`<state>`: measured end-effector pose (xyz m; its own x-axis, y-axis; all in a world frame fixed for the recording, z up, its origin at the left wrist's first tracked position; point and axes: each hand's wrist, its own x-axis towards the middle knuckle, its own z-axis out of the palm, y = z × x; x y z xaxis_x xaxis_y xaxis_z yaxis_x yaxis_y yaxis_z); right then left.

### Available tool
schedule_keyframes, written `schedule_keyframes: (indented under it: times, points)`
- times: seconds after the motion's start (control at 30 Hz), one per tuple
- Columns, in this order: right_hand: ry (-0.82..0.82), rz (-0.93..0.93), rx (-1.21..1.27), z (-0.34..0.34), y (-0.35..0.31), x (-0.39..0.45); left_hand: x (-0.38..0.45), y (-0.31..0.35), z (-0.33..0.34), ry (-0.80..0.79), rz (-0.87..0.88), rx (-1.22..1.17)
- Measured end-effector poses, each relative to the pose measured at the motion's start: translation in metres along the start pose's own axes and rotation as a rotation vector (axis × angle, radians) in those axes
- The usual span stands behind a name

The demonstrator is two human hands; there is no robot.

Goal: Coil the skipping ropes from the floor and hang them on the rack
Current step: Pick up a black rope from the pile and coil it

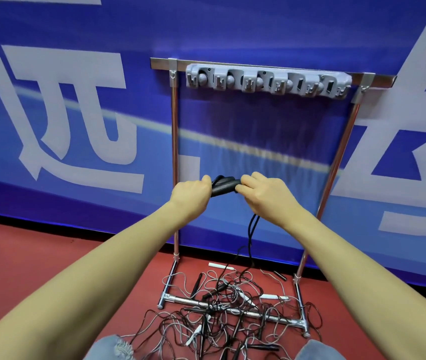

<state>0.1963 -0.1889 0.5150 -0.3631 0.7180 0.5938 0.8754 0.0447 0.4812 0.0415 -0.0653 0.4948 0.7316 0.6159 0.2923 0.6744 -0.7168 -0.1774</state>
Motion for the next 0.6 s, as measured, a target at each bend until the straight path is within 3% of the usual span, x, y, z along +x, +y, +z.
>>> schedule_keyframes:
  times: [0.1, 0.23, 0.3, 0.5, 0.6]
  points:
    - [0.090, 0.100, 0.110, -0.001, -0.005, 0.001, 0.001, -0.005, -0.010, 0.009, 0.068, 0.072]
    - [-0.034, 0.669, 0.812, -0.011, -0.016, 0.014, -0.004, -0.006, -0.016, 0.001, 0.154, 0.145]
    - [-0.061, 0.842, 0.955, -0.011, -0.016, 0.022, -0.008, -0.004, -0.017, -0.007, 0.192, 0.168]
    - [-0.235, 0.907, 0.901, -0.004, -0.001, 0.028, -0.020, 0.000, -0.024, 0.009, 0.371, 0.146]
    - [-0.261, 0.927, 0.936, -0.002, 0.004, 0.026, -0.023, -0.003, -0.025, 0.132, 0.478, 0.014]
